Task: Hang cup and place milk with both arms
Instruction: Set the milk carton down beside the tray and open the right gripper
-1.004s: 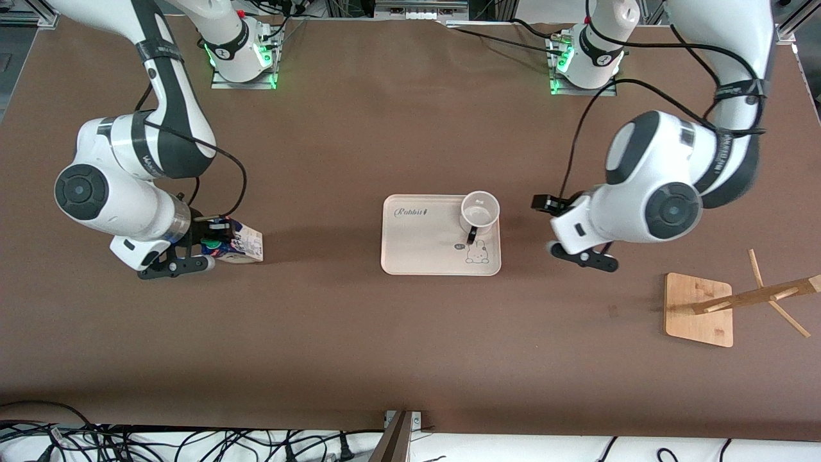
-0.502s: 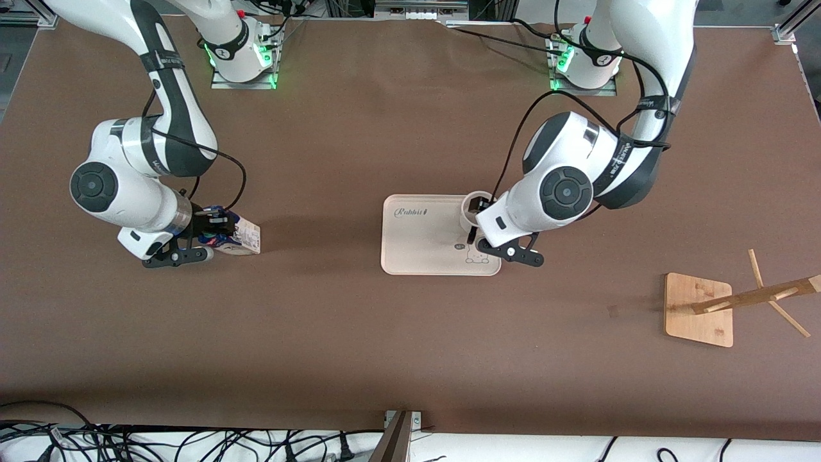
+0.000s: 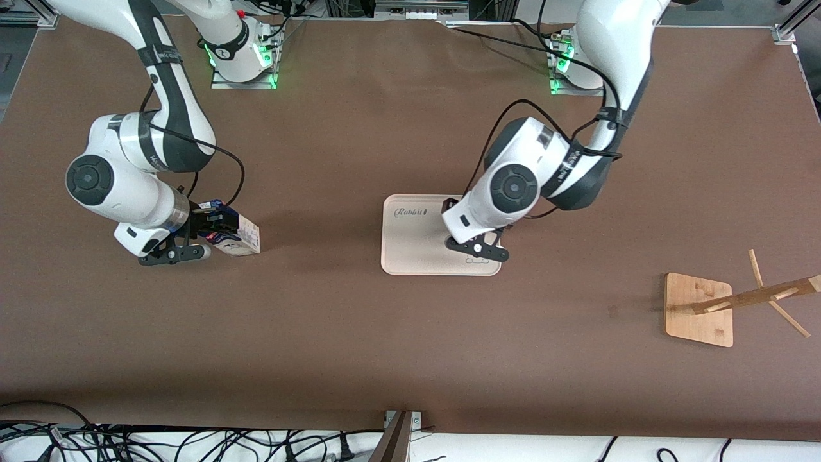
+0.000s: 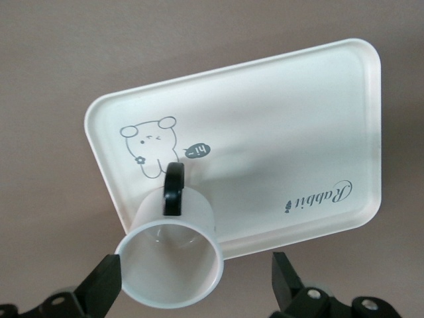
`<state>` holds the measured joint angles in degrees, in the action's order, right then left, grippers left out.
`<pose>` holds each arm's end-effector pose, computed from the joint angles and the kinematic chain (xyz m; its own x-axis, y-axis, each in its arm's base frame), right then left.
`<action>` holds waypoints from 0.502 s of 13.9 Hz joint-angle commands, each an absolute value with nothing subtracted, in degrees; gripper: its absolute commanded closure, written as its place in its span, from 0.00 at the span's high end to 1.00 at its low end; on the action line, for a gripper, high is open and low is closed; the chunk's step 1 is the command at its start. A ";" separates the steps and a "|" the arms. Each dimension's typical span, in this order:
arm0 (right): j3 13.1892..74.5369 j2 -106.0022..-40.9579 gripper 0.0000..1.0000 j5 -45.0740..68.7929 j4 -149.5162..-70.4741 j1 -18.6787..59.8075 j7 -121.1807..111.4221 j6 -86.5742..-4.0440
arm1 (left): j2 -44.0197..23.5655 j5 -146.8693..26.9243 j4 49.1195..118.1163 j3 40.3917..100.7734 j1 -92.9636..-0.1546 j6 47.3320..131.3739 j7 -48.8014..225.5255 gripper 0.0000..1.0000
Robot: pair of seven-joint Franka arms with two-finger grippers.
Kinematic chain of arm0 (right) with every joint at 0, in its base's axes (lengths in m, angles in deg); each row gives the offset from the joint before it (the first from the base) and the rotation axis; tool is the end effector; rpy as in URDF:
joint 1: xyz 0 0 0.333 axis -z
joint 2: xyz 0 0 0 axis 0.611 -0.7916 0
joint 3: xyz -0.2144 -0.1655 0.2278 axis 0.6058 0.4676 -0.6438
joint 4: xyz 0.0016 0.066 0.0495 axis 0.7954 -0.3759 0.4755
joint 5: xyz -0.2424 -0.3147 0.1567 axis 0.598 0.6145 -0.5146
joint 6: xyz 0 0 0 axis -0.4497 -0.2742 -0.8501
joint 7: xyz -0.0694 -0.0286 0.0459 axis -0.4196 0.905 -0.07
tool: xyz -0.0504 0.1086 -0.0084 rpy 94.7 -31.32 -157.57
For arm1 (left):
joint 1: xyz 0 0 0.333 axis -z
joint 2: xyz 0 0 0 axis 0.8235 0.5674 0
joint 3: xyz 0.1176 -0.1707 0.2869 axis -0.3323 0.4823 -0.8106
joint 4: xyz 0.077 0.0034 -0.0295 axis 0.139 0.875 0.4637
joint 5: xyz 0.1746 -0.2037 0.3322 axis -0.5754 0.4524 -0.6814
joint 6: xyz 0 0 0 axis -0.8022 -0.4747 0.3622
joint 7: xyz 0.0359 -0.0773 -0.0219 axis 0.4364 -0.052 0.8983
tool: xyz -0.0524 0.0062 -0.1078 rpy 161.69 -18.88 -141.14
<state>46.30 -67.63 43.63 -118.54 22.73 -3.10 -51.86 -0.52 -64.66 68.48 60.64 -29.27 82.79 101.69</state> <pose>0.6520 0.0906 0.3495 0.9895 0.1358 -0.0491 0.1341 -0.9903 -0.0351 0.6202 -0.4115 0.3096 0.9573 -0.2075 -0.2015 -0.1939 -0.9773 0.0850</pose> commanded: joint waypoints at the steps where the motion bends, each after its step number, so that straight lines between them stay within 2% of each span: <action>1: 46.94 -64.88 1.00 42.90 -114.09 23.16 -3.72 -48.09 | -3.41 -66.06 76.25 59.99 -28.19 90.19 102.83 1.00; 4: 48.77 -60.67 1.00 42.99 -107.93 23.16 -3.45 -37.04 | -5.35 -66.06 81.98 59.99 -28.19 96.20 102.83 1.00; 7: 49.05 -51.98 1.00 44.31 -108.44 23.07 -3.54 -30.78 | -6.05 -66.33 83.39 59.99 -28.19 96.38 102.83 1.00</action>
<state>49.20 -57.94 43.74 -106.91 22.86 -3.11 -34.13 -2.53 -64.87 79.66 60.30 -28.40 95.38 102.14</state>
